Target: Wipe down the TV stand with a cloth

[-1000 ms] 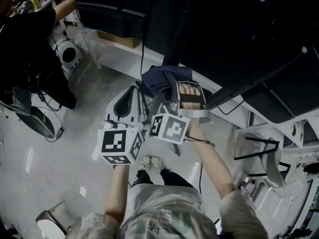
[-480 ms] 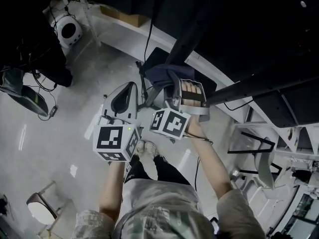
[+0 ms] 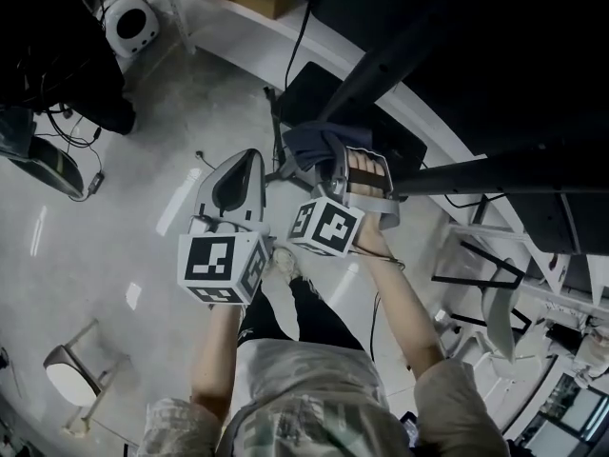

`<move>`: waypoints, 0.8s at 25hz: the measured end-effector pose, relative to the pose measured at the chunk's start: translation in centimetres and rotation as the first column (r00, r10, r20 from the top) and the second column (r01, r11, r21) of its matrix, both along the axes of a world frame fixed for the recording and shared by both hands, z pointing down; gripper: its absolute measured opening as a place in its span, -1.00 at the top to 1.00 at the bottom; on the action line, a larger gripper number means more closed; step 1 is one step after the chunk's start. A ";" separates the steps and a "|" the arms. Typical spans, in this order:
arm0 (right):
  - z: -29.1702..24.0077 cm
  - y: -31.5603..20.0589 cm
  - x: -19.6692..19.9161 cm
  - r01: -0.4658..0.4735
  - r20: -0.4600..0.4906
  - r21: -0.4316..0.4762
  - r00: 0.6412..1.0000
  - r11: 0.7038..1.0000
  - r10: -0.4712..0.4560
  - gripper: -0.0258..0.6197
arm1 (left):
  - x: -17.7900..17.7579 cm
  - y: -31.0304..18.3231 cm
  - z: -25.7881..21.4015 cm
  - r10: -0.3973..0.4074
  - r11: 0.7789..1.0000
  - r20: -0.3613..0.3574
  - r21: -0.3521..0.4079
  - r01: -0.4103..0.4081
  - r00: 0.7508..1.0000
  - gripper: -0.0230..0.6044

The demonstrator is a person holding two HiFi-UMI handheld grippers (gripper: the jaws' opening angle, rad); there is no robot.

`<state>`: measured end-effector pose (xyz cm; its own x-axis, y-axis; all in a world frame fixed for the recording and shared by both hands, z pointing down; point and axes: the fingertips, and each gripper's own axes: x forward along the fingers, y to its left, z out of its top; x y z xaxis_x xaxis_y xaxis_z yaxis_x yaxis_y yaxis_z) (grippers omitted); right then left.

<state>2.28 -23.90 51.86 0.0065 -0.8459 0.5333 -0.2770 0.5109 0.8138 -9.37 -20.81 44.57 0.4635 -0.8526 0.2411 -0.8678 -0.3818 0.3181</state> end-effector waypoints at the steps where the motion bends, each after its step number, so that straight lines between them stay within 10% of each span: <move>1: 0.8 0.0 0.1 -0.002 0.005 -0.019 1.000 1.000 0.002 0.73 | 0.1 0.0 0.5 -0.002 1.000 -0.001 -0.008 0.002 1.000 0.87; 20: 16.0 1.2 0.3 0.028 -0.070 -0.236 0.996 0.971 -0.046 0.73 | -2.4 3.4 12.4 -0.063 0.979 0.019 -0.192 0.066 0.998 0.87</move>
<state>2.60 -22.72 67.81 0.0249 -0.6978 0.7159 -0.1971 0.6986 0.6878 -11.80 -17.42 56.95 0.4051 -0.8176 0.4093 -0.8929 -0.2576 0.3692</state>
